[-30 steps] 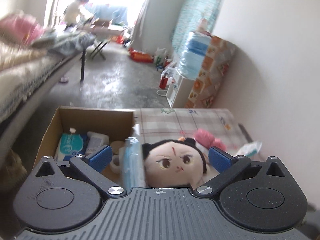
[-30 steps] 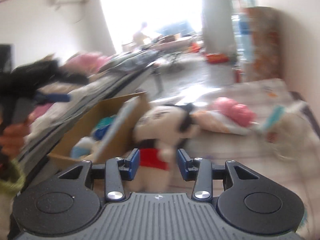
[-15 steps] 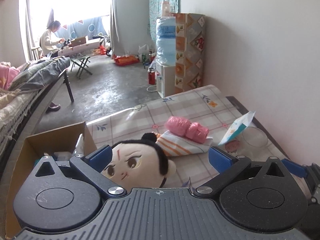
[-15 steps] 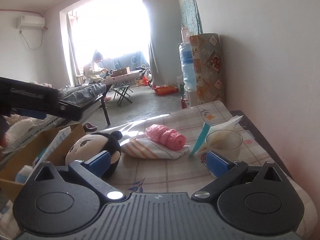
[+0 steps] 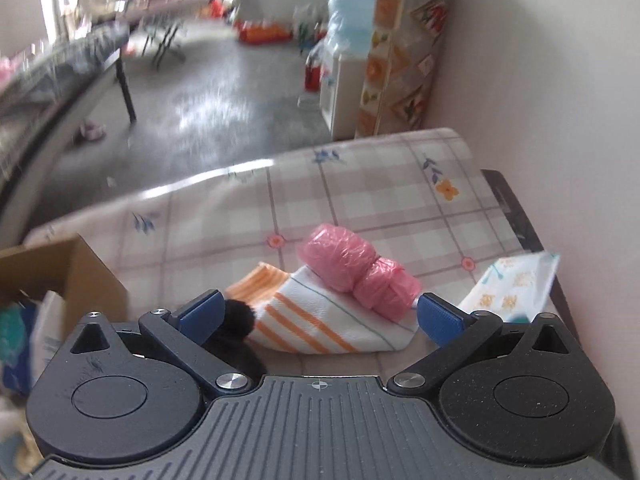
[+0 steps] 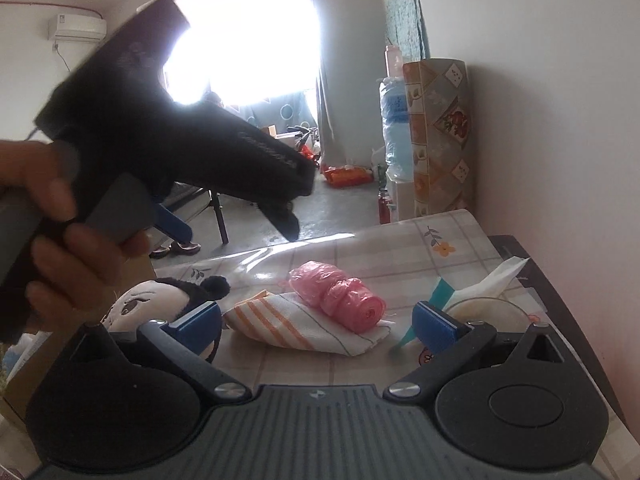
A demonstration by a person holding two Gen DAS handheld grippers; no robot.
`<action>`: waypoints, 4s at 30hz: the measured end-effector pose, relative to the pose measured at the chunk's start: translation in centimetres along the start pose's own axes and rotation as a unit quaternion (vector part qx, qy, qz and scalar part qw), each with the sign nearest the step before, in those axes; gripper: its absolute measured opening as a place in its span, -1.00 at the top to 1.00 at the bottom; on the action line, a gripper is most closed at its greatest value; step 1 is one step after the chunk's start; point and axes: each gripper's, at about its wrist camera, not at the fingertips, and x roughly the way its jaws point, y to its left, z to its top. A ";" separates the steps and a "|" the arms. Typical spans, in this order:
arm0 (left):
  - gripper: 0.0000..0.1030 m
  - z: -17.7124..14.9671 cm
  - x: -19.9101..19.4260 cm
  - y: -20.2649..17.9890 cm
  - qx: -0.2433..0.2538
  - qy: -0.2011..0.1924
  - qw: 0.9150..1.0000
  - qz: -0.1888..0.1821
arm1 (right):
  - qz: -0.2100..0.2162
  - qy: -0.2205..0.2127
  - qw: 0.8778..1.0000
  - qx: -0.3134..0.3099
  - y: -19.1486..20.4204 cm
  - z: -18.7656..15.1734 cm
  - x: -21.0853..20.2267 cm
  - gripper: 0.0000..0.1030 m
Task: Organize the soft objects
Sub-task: 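Move the left gripper to the pink plastic bag roll on the table, then close the left gripper on the pink plastic bag roll, then lift the pink bag roll with the left gripper while the right gripper grasps the striped towel, then carry the pink bag with the left gripper while the right gripper lowers the towel into the box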
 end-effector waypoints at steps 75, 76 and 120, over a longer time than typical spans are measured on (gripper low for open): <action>0.22 -14.7 -21.2 19.2 -0.226 -0.218 0.940 -0.130 | 0.009 0.100 0.988 -0.118 3.0 -0.3 15.7 -0.96; 0.22 -15.5 -21.6 19.9 -0.229 -0.220 0.940 -0.121 | 0.016 0.110 0.988 -0.107 2.6 -0.4 16.2 -0.97; 0.22 -24.5 -22.3 30.6 -0.350 -0.244 0.899 -0.103 | 0.007 -0.035 0.994 -0.105 9.3 7.4 -2.7 0.82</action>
